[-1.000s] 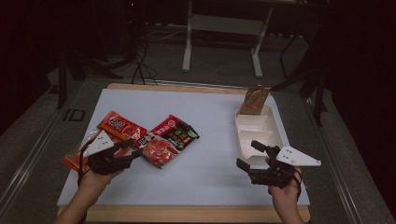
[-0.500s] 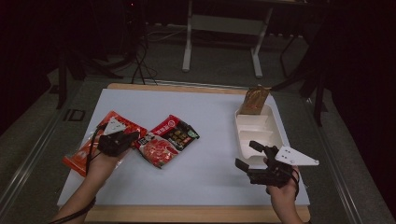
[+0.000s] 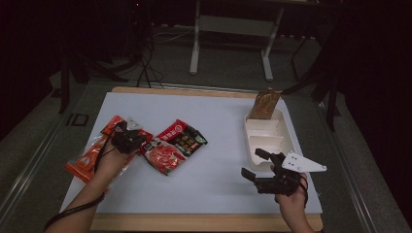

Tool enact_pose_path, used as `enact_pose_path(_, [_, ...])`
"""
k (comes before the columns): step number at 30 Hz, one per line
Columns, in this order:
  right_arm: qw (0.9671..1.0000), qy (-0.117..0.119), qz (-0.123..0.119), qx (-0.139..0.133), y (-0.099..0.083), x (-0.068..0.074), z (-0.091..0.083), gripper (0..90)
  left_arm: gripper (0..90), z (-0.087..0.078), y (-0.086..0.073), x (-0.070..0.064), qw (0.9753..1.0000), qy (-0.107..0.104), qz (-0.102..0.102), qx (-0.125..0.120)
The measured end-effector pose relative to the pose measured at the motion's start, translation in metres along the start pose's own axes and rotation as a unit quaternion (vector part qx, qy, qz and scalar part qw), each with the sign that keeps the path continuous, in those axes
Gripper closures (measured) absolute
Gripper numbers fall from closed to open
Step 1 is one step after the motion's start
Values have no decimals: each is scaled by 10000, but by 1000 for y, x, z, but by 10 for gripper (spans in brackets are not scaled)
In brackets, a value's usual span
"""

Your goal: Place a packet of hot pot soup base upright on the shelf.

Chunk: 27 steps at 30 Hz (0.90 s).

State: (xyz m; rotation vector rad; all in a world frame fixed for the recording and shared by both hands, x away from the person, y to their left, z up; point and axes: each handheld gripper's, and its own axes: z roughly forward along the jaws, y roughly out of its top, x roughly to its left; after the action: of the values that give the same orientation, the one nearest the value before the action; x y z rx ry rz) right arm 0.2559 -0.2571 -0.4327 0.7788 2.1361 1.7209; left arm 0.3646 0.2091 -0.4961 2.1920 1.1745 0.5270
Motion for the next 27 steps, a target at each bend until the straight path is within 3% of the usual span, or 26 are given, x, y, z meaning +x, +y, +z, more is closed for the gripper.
enact_pose_path(6, [10000, 39, 3, -10, -1, 0, 0, 141, 900, 10, -2, 2, 9998, 14, -53, 204])
enact_pose_path(12, [10000, 73, 6, -2, -1, 0, 0, 142, 900, 15, -3, 4, 9996, 1, -127, 254])
enact_pose_path(20, [9999, 82, 66, 42, -3, -3, 1, 143, 900, 23, -3, 5, 9991, 16, 17, 434])
enact_pose_path(22, [9999, 84, 55, 52, -3, -2, 1, 143, 900, 23, -4, 5, 9992, -24, -70, 397])
enact_pose_path(27, [9999, 122, 63, 49, -2, -2, 1, 143, 900, 19, -7, -8, 9989, -154, 120, 430])
